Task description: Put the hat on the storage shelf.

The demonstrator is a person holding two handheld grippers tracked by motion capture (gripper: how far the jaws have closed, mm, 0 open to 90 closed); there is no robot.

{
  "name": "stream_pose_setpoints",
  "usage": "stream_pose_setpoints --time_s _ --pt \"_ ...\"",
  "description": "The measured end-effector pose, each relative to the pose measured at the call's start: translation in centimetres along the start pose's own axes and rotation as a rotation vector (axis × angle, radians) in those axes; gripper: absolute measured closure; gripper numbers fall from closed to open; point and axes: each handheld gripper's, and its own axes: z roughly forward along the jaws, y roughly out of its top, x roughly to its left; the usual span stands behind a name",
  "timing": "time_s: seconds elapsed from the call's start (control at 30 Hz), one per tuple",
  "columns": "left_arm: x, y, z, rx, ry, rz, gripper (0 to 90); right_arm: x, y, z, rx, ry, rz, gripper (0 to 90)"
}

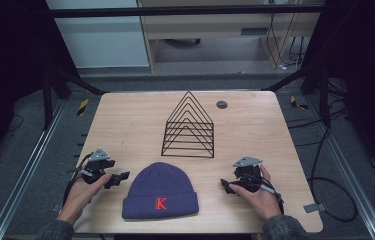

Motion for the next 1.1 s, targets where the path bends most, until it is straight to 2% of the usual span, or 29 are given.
stream_pose_setpoints --time_s 0.03,0.13,0.2,0.27,0.4,0.47,0.53,0.6,0.67,0.7,1.1 --pt "0.0 0.0 0.0 0.000 0.000 0.000 17.7 0.0 0.0 0.0 0.000 0.000 0.000 11.9" --pt "-1.4 0.9 -0.2 -0.023 -0.016 0.017 18.0 0.4 0.3 -0.6 -0.030 0.002 -0.018 16.6" --pt "-1.8 1.1 -0.1 -0.023 -0.022 0.024 18.4 0.5 0.4 -0.7 -0.036 0.004 -0.023 19.5" --pt "-3.0 1.7 0.3 -0.019 -0.029 0.045 18.4 0.9 0.5 -1.0 -0.058 0.031 -0.040 26.4" --pt "-3.9 2.1 0.8 -0.008 -0.047 0.054 21.9 1.3 0.6 -1.2 -0.063 0.047 -0.079 32.8" --pt "-4.3 2.1 1.1 0.013 -0.046 0.068 23.6 1.3 0.6 -1.2 -0.066 0.055 -0.090 35.8" --pt "-4.3 2.2 1.3 0.022 -0.046 0.071 25.2 1.3 0.6 -1.2 -0.062 0.068 -0.093 41.1" --pt "-4.3 2.2 1.4 0.024 -0.051 0.065 26.7 1.4 0.6 -1.2 -0.062 0.078 -0.091 42.3" --pt "-4.2 2.2 1.7 0.035 -0.059 0.062 31.4 1.5 0.7 -1.2 -0.058 0.095 -0.098 46.5" --pt "-4.3 2.2 2.1 0.061 -0.065 0.063 32.1 1.7 0.7 -1.2 -0.060 0.101 -0.100 46.9" --pt "-4.9 3.1 4.2 0.103 -0.066 0.084 39.6 2.0 0.7 -1.0 -0.052 0.119 -0.121 46.1"
